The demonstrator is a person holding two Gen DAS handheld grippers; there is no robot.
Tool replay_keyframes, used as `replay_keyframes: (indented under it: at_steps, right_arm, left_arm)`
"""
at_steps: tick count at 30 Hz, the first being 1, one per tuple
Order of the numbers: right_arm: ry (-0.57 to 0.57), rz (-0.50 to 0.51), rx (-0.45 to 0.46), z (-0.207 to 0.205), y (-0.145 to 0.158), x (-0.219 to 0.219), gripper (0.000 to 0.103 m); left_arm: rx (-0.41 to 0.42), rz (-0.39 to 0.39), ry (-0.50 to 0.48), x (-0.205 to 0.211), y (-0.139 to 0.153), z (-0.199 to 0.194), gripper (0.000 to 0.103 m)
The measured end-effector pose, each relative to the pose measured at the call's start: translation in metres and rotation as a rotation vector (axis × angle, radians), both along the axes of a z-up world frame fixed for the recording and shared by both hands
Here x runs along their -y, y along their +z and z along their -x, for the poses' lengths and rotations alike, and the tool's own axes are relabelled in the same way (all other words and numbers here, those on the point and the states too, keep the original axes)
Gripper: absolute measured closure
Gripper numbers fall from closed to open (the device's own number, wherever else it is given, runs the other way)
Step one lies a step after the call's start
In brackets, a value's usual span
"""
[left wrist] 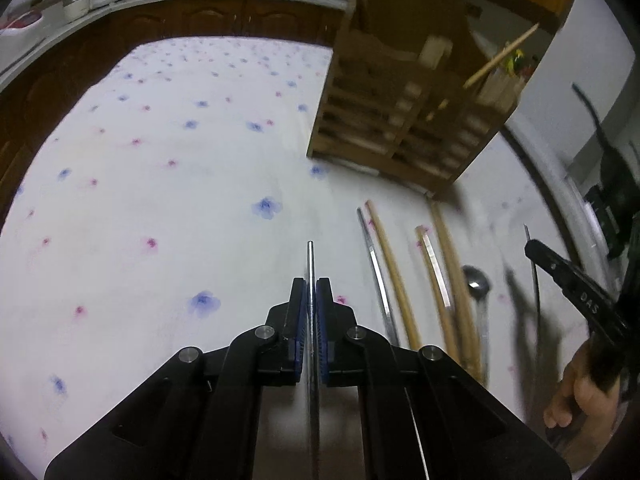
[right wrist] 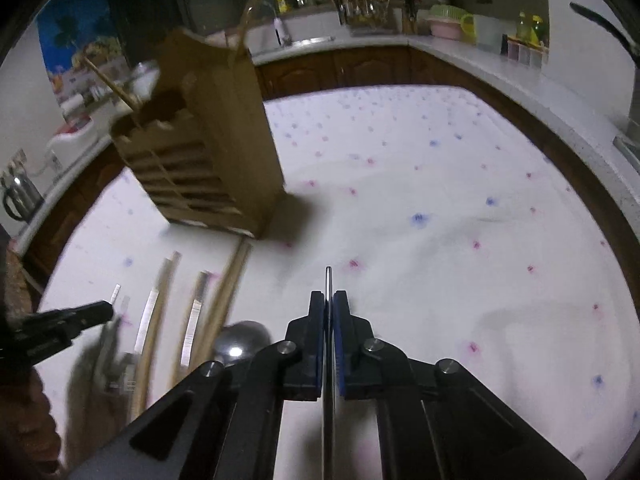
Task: Organize utensils
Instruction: 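Grasp a thin metal chopstick with the left tool while the right tool grasps another, then lift both metal chopsticks and lower them into the wooden holder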
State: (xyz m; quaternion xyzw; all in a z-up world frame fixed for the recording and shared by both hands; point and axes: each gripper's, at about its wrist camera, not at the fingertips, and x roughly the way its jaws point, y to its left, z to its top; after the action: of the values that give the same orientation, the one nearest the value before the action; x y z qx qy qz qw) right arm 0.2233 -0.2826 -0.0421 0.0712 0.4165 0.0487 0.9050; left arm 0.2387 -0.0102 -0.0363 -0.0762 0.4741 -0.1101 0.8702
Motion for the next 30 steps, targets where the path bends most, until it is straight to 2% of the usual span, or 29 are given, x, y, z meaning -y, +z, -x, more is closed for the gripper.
replay_keyframes:
  at_steps: [12,17,23,30]
  right_arm:
    - [0.016,-0.096,0.222,0.047,0.097,0.006,0.099]
    - [0.020,-0.105,0.315,0.056,0.132,0.005,0.099]
    - [0.021,-0.114,0.364,0.056,0.149,0.001,0.099]
    - [0.030,-0.131,0.377,0.056,0.152,-0.001,0.099]
  left_arm:
    - [0.214,0.100,0.014,-0.029,0.098,0.052,0.099]
    - [0.276,0.122,0.026,-0.038,0.123,0.062,0.099]
    - [0.315,0.122,0.032,-0.040,0.137,0.063,0.099]
    - [0.335,0.126,0.035,-0.041,0.143,0.061,0.099]
